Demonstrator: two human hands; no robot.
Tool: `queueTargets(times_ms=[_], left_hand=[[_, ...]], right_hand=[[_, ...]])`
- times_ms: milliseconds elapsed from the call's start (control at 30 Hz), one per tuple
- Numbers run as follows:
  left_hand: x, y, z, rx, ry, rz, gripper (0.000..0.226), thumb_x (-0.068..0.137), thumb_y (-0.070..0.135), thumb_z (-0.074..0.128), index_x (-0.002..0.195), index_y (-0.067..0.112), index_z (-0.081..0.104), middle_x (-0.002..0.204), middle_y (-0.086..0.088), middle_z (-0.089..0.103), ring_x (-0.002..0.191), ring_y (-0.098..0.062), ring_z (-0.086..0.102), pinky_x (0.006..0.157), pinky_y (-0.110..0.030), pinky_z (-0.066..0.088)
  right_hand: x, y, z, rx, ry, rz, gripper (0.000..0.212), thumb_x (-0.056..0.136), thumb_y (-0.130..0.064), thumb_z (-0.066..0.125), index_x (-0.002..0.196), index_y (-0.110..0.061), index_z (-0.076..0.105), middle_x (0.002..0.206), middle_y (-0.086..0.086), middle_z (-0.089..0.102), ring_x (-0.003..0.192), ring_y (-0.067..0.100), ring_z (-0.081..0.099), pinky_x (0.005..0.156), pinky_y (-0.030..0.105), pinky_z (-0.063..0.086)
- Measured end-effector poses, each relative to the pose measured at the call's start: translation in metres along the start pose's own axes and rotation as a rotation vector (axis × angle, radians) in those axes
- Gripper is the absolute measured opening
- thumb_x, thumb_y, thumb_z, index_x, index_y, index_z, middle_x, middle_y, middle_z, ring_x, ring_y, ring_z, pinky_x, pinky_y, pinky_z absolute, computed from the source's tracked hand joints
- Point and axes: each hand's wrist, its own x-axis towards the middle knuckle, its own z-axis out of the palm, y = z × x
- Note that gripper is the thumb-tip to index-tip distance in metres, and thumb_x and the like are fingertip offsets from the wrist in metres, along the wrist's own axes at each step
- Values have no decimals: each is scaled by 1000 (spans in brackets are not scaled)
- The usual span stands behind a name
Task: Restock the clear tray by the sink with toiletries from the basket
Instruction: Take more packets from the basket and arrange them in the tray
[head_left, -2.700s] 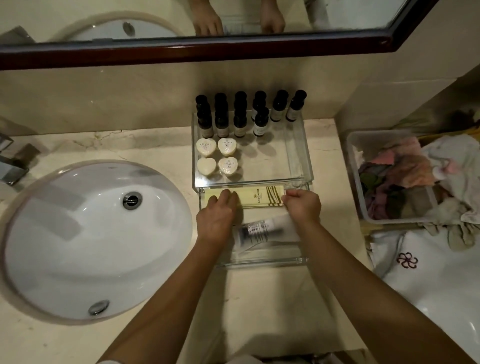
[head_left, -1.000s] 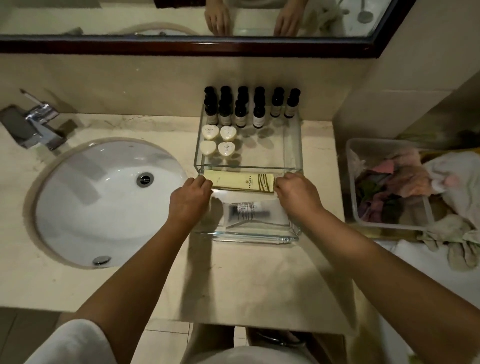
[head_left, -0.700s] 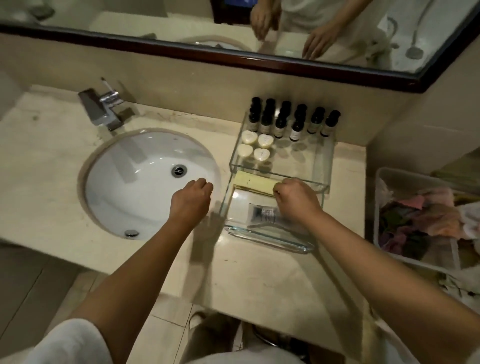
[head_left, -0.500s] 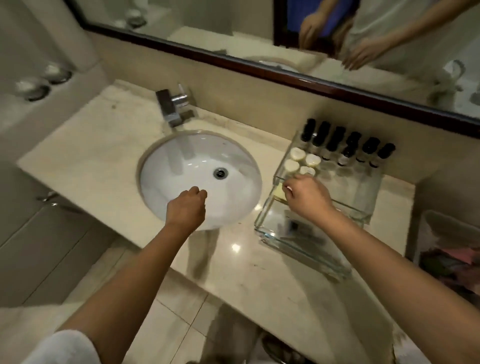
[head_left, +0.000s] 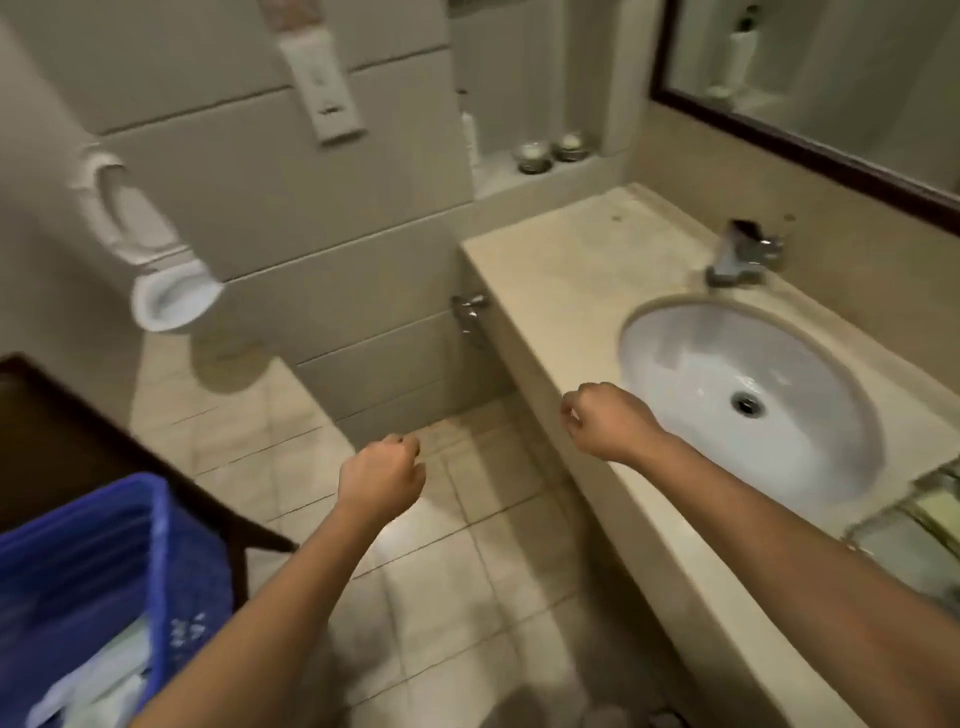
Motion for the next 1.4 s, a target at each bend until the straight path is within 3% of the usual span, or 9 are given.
queueTargets(times_ms=[233, 400, 533, 700, 800, 967, 1167, 1300, 1400], left_hand=[[-104, -195, 0, -38, -5, -405, 27, 94, 33, 41, 110, 18, 56, 116, -3, 60, 106, -29, 58, 80, -35, 46], [-193, -301, 21, -133, 38, -648, 22, 97, 35, 40, 93, 17, 51, 90, -2, 57, 78, -24, 56, 65, -36, 47], [-252, -342, 59, -302, 66, -895, 27, 94, 38, 44, 107, 19, 57, 106, -3, 66, 92, -24, 62, 69, -32, 46], [-291, -359, 109, -476, -24, -1129, 19, 89, 36, 49, 93, 20, 59, 102, -3, 69, 95, -24, 64, 73, -30, 48], [-292, -375, 124, -512, -69, -1196, 15, 90, 33, 47, 81, 22, 50, 101, -5, 68, 95, -25, 63, 66, -28, 43], [-261, -425, 140, -524, -201, -1265, 23, 93, 32, 43, 105, 21, 60, 108, -2, 67, 98, -23, 62, 70, -28, 47], [-208, -477, 165, -623, -266, -1302, 25, 96, 33, 40, 104, 17, 57, 106, -7, 65, 93, -28, 61, 67, -31, 46], [-188, -497, 195, -730, -261, -1356, 26, 97, 32, 41, 112, 18, 57, 103, -6, 67, 83, -27, 61, 60, -29, 42], [-178, -509, 221, -736, -291, -1346, 27, 98, 32, 39, 114, 17, 56, 107, -6, 65, 89, -27, 61, 63, -31, 44]], right_hand=[[57, -221, 16, -28, -60, -345, 31, 94, -29, 41, 110, -11, 61, 117, 11, 60, 112, 30, 55, 89, 37, 48], [56, -356, 35, -86, -168, -594, 31, 95, -31, 41, 114, -14, 60, 119, 10, 60, 111, 30, 55, 85, 36, 46], [62, -431, 55, -209, -261, -758, 32, 96, -29, 40, 117, -13, 58, 120, 10, 58, 112, 30, 54, 85, 36, 47], [80, -511, 93, -297, -371, -917, 29, 96, -25, 40, 112, -11, 60, 114, 12, 61, 105, 31, 57, 79, 36, 47], [98, -552, 123, -303, -460, -988, 27, 97, -22, 40, 106, -7, 59, 107, 14, 61, 100, 32, 57, 74, 38, 46], [143, -605, 178, -377, -619, -1041, 20, 96, -17, 40, 92, -7, 57, 85, 10, 51, 78, 27, 47, 65, 37, 40], [190, -649, 243, -496, -771, -1070, 14, 99, -15, 38, 86, -14, 45, 76, 7, 43, 71, 27, 40, 65, 39, 39], [201, -671, 292, -602, -867, -1065, 31, 99, -12, 37, 68, -16, 35, 65, 6, 31, 56, 22, 29, 65, 40, 36], [209, -684, 331, -642, -922, -1068, 37, 95, -6, 39, 62, -17, 28, 62, 6, 29, 53, 20, 26, 64, 37, 34]])
